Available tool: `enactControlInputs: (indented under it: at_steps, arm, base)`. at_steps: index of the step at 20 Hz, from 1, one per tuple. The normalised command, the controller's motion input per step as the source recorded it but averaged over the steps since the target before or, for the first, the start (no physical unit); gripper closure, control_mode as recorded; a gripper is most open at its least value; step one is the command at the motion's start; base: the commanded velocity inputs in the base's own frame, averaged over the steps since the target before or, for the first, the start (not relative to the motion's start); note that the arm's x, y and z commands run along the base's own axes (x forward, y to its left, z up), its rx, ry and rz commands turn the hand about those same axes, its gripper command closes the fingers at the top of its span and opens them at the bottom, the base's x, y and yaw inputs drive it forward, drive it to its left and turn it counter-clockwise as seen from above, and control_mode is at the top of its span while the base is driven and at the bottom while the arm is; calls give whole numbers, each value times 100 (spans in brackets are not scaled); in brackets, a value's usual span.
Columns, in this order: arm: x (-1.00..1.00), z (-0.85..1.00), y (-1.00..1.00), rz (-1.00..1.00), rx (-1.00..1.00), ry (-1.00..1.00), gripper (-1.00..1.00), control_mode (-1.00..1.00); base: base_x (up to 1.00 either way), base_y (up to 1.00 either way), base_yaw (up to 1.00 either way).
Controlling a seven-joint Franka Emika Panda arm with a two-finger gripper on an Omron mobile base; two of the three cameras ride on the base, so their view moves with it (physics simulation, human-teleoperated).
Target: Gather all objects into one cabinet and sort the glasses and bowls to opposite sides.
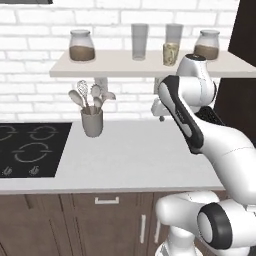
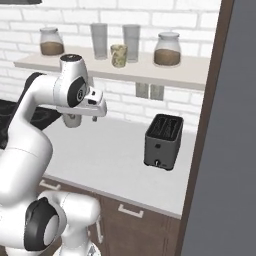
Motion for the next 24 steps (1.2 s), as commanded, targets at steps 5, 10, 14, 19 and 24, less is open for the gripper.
enactControlInputs:
  at_steps: [5, 10, 14, 19, 24]
  arm:
    - [0, 0, 0, 0, 0, 0, -100, 100]
    - [0, 0, 0, 0, 0, 0, -100, 100]
    - [0, 0, 0, 0, 0, 0, -100, 100]
    - [-13, 71, 0, 0, 3, -38, -100, -100]
    - [0, 100, -1, 0, 2, -46, -100, -100]
  base:
    - [39, 0, 0]
    - [-9, -2, 2]
    - [-22, 0, 2]
    - [0, 0, 0]
    - [0, 0, 0]
